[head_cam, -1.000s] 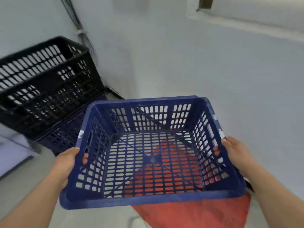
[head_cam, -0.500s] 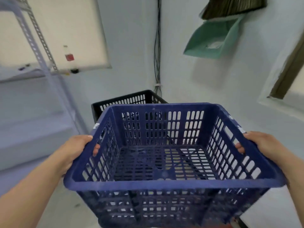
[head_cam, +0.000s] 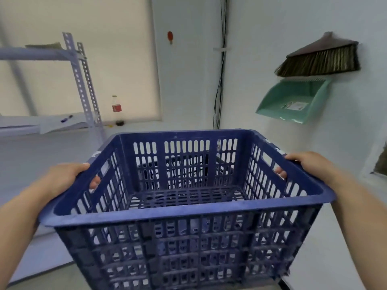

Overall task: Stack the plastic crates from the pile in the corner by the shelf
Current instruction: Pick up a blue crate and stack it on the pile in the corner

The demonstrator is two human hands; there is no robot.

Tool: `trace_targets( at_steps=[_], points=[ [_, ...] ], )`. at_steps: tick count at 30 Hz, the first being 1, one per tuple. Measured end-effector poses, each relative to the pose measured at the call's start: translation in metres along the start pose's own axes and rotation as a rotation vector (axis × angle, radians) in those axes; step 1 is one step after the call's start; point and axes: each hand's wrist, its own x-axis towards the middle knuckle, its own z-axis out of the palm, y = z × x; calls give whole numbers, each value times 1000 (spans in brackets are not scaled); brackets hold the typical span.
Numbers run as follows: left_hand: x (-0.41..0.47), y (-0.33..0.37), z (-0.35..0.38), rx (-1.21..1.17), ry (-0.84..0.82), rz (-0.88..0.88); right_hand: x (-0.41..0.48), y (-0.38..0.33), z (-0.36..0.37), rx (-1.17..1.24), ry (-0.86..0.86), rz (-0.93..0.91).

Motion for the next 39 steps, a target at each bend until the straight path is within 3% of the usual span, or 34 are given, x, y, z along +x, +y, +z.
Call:
trace_targets(
  at_steps=[11,24,36,39],
  points=[
    [77,16,-6,-78,108,-27,118,-49,26,129,-169,-18],
    [202,66,37,-24,170,-55,305,-79,22,274,-241,-67],
    [264,54,85,110,224,-113,407,-56,62,201,-268,-46],
    [281,45,87,27,234,-169,418,-49,76,220,-266,-28]
  ],
)
